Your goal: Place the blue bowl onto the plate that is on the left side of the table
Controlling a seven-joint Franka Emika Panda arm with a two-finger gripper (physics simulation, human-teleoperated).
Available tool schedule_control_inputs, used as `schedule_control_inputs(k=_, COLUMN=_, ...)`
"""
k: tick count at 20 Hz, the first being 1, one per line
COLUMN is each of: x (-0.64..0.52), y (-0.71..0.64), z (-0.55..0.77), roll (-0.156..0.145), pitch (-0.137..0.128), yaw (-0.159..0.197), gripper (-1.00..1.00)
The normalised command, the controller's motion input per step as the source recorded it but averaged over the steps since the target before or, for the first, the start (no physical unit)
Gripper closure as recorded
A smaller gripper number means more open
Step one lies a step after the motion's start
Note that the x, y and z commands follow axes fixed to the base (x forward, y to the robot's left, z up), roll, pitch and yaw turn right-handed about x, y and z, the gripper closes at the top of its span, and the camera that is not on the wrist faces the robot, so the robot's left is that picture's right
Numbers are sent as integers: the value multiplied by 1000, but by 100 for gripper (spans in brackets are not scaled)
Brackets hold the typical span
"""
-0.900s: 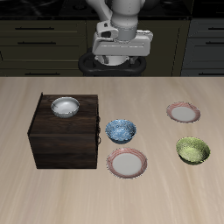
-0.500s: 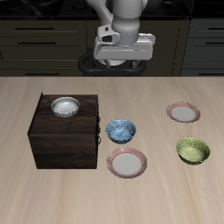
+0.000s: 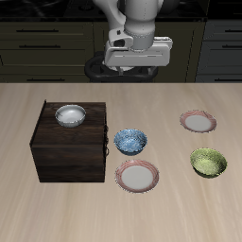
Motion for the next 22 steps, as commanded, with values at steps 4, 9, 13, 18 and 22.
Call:
schedule_control_inputs(k=4, x=202, y=103, z=-9, roll=2, pitch=1, yaw=-5, gripper=-100)
schedule_control_inputs(k=9, x=142, y=91, z=18, roll=12, pitch=8, yaw=-4, gripper=-100)
schedule_control_inputs(k=13, x=187, y=46, z=37, roll=-8, pitch=-1, yaw=-9, gripper=-100)
schedule_control_inputs(k=18, x=166, y=82, z=-13, roll=3, pitch=-43, yaw=47, gripper=-100)
schedule_control_inputs(k=22, x=152, y=1, z=-29, roll=-6, pitch=-2, yaw=-3, gripper=-100)
